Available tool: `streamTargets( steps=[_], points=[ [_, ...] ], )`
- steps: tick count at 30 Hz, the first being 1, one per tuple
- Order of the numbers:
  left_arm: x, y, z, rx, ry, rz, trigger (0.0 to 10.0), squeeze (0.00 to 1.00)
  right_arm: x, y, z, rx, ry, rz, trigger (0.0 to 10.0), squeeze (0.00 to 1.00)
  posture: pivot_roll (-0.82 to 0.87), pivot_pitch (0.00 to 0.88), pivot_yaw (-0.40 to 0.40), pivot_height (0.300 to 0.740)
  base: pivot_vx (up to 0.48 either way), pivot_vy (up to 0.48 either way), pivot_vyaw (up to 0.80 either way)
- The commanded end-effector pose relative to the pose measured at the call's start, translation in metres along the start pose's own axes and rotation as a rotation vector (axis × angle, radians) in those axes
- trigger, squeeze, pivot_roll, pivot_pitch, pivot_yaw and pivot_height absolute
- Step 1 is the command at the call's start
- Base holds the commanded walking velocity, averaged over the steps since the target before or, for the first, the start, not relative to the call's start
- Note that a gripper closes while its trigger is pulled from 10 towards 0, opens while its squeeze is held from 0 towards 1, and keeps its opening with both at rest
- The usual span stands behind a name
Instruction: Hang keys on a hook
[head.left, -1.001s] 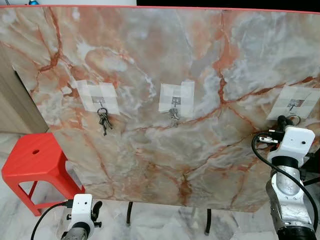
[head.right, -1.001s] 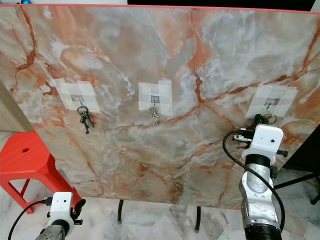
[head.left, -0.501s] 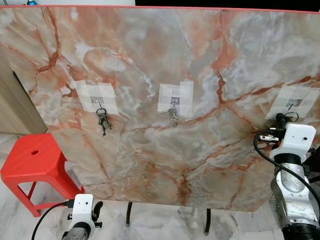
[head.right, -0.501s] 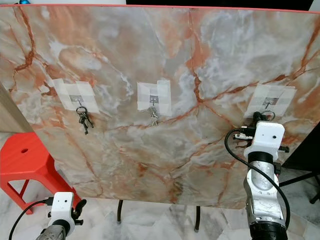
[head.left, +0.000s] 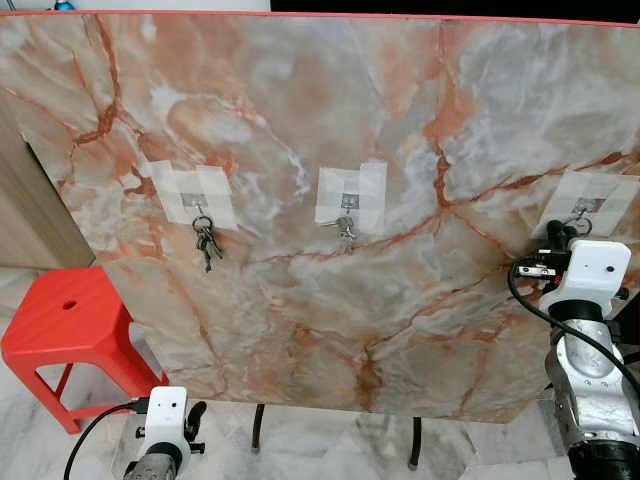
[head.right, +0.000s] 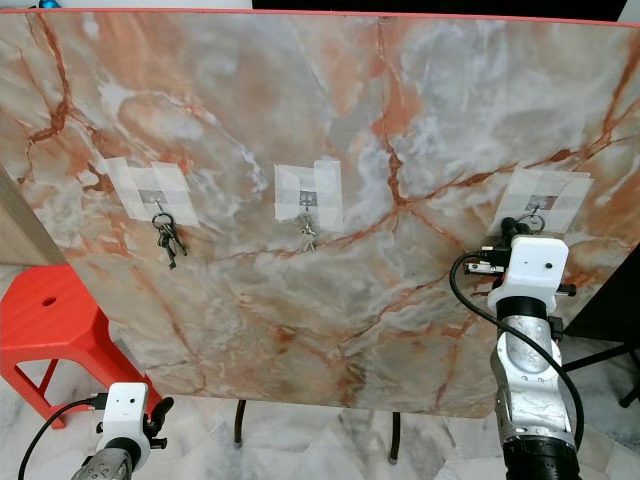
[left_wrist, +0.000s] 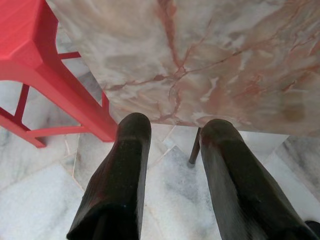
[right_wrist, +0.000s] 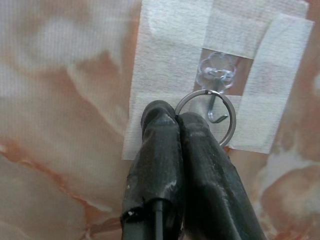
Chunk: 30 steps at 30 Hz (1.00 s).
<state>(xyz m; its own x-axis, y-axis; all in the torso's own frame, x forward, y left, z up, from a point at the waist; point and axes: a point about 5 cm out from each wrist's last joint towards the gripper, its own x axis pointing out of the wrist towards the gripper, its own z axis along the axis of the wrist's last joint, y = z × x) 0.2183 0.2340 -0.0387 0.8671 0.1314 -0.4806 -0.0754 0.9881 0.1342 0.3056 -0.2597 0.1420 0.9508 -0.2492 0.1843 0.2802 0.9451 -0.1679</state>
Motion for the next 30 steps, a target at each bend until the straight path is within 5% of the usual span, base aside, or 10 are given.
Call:
streamTargets(
  steps=[1,17,18,21,22,30],
  points=[
    [-0.001,-0.002,-0.005,0.005,0.024,-0.005,10.0,0.00,0.004,-0.002,0.004,0.001,-0.004,0.004,10.0,0.00,-0.03,0.000,0.006,0.740,0.000,0.000,0.00],
    [-0.001,-0.001,-0.004,0.008,0.023,-0.002,10.0,0.00,0.006,-0.001,-0.004,0.016,0.071,0.027,10.0,0.00,-0.03,0.000,0.008,0.740,0.000,0.000,0.00],
    [-0.001,0.000,-0.005,0.008,0.023,-0.001,10.0,0.00,0.005,-0.001,-0.005,0.020,0.076,0.027,10.0,0.64,-0.03,0.000,0.009,0.740,0.000,0.000,0.00],
    [-0.001,0.000,-0.004,0.009,0.023,-0.001,10.0,0.00,0.005,0.000,-0.007,0.022,0.086,0.030,10.0,0.75,-0.03,0.000,0.008,0.740,0.000,0.000,0.00],
    [-0.001,0.000,-0.004,0.009,0.023,-0.001,10.0,0.00,0.005,0.000,-0.007,0.023,0.090,0.033,10.0,1.00,-0.03,0.000,0.009,0.740,0.000,0.000,0.00],
    [-0.001,0.001,-0.005,0.011,0.025,0.001,10.0,0.00,0.003,0.000,-0.010,0.019,0.101,0.029,10.0,1.00,-0.03,0.000,0.010,0.740,0.000,0.000,0.00]
  ],
)
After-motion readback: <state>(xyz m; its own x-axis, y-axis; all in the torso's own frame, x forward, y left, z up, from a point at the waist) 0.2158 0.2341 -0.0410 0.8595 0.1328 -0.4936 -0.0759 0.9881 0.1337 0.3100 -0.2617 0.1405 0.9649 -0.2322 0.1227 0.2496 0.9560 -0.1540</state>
